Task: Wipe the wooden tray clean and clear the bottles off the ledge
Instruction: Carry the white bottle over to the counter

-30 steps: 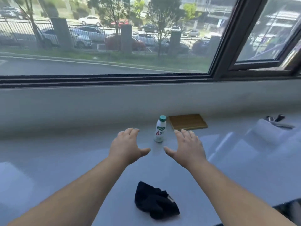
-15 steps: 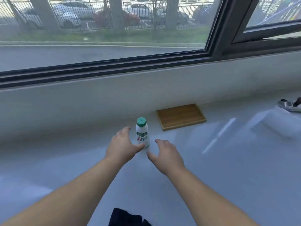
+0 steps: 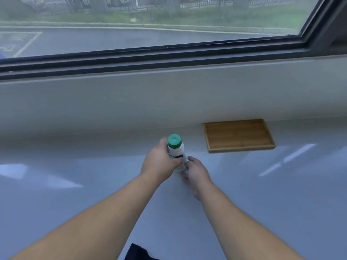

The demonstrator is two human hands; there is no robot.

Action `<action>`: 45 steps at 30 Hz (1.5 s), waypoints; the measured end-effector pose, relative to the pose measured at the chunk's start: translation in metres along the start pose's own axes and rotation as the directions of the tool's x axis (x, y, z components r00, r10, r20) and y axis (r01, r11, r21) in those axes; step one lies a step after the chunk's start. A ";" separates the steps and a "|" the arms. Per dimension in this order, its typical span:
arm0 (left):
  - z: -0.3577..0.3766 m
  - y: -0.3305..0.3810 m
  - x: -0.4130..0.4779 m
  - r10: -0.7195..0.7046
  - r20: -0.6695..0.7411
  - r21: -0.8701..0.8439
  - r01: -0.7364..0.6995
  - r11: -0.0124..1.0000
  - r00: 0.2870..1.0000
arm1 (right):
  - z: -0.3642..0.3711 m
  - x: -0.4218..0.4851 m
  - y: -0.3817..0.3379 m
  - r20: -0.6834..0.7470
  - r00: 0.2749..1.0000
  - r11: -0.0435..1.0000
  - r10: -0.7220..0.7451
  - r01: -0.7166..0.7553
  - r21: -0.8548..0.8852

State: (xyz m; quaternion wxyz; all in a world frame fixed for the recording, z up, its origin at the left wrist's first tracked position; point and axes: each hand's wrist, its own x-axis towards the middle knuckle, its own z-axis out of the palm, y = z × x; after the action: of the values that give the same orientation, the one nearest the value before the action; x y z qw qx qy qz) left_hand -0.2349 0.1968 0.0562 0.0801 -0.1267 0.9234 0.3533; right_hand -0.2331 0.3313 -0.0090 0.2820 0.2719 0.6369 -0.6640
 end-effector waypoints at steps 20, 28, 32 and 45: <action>-0.297 -0.271 -0.316 -0.340 -0.492 -0.292 0.217 0.932 0.801 | 0.370 -0.279 0.115 0.561 0.826 0.895 -0.055 0.290 -0.339; -0.394 -0.434 -0.572 -0.554 -0.651 -0.359 0.433 0.827 0.518 | 0.544 -0.468 0.297 0.779 0.614 0.812 0.129 0.386 -0.439; -0.408 -0.496 -0.690 -0.653 -0.679 -0.460 0.499 0.734 0.336 | 0.605 -0.543 0.385 0.838 0.475 0.739 0.268 0.457 -0.495; -0.412 -0.644 -0.919 -0.817 -0.553 -0.755 0.511 0.411 -0.161 | 0.745 -0.686 0.602 0.744 0.234 0.512 0.625 0.597 -0.618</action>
State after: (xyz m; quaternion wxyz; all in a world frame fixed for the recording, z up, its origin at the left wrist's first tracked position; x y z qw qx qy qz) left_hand 0.8063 -0.3804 0.1712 -0.2916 -0.7711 0.5128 0.2395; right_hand 0.6745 -0.4119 0.0988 0.7084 -0.3766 0.5392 -0.2560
